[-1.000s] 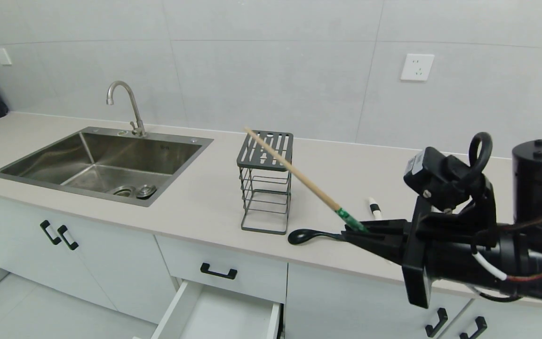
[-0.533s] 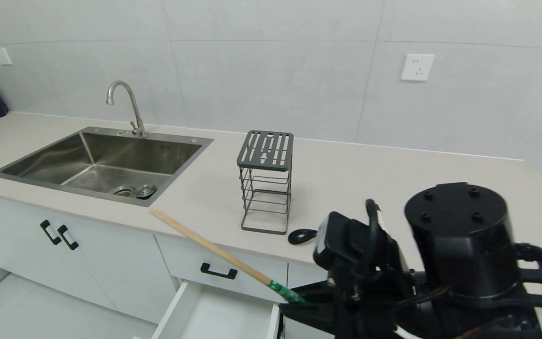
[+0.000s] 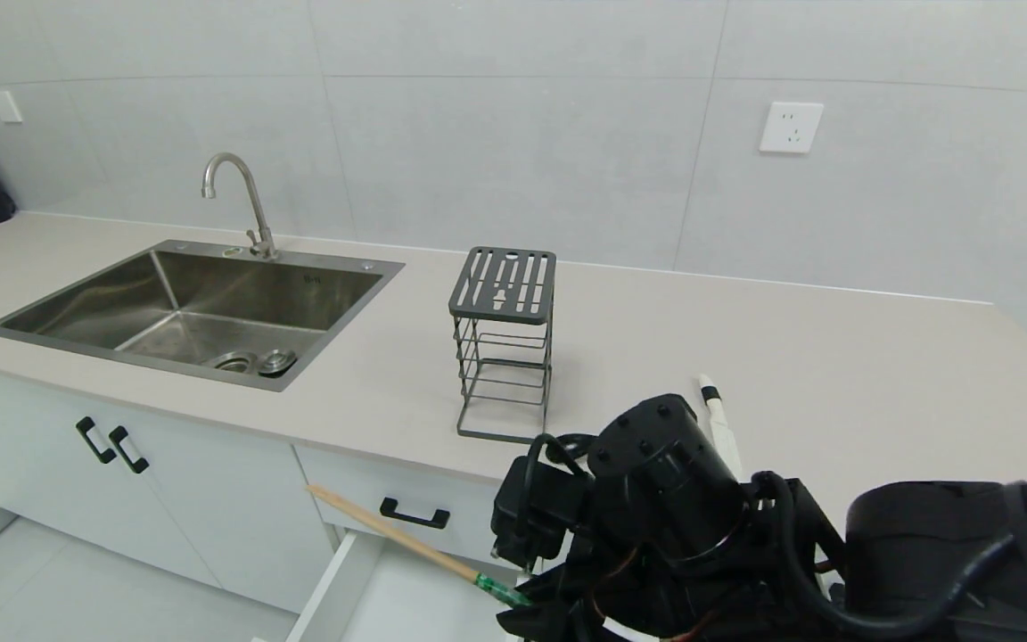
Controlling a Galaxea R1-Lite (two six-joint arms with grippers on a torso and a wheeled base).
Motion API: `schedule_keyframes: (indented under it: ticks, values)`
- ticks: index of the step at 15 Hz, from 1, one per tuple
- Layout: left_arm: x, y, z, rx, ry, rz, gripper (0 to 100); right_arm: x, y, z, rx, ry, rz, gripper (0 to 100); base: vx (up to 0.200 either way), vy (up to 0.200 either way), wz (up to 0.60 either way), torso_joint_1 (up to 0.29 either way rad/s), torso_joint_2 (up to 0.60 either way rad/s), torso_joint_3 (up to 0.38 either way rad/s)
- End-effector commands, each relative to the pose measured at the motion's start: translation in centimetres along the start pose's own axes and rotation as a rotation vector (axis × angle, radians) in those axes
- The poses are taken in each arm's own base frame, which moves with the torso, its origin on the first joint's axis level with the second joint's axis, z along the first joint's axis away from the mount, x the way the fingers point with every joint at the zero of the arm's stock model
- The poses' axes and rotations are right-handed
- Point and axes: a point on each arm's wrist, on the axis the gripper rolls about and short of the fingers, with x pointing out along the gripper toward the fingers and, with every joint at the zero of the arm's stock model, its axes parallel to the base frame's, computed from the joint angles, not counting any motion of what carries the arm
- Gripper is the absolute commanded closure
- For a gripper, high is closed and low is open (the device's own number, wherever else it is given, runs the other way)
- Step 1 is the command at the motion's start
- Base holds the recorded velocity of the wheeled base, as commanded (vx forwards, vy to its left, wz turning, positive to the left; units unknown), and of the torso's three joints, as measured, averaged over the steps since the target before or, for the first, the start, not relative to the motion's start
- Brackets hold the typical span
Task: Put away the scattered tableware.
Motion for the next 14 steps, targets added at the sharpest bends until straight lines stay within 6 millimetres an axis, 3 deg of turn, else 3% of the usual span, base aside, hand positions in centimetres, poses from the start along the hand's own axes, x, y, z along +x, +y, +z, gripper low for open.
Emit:
schedule_keyframes:
  ticks: [1, 4, 10, 14]
  values:
    - [0.0, 0.0, 0.0, 0.0, 0.001, 0.0, 0, 1.2, -0.8, -0.3, 0.016, 0.028, -0.009, 100, 0.0, 0.0, 0.0, 0.0, 0.0, 0.0]
    - [0.0, 0.0, 0.0, 0.0, 0.001, 0.0, 0, 2.2, -0.6, -0.9, -0.038, 0.064, 0.001, 100, 0.0, 0.0, 0.0, 0.0, 0.0, 0.0]
    - [0.0, 0.0, 0.0, 0.0, 0.001, 0.0, 0, 3.9, -0.5, -0.2, -0.055, 0.063, 0.011, 100, 0.0, 0.0, 0.0, 0.0, 0.0, 0.0]
    - [0.0, 0.0, 0.0, 0.0, 0.001, 0.0, 0, 5.1, -0.5, 0.6, -0.062, 0.051, 0.014, 100, 0.0, 0.0, 0.0, -0.183, 0.4, 0.201]
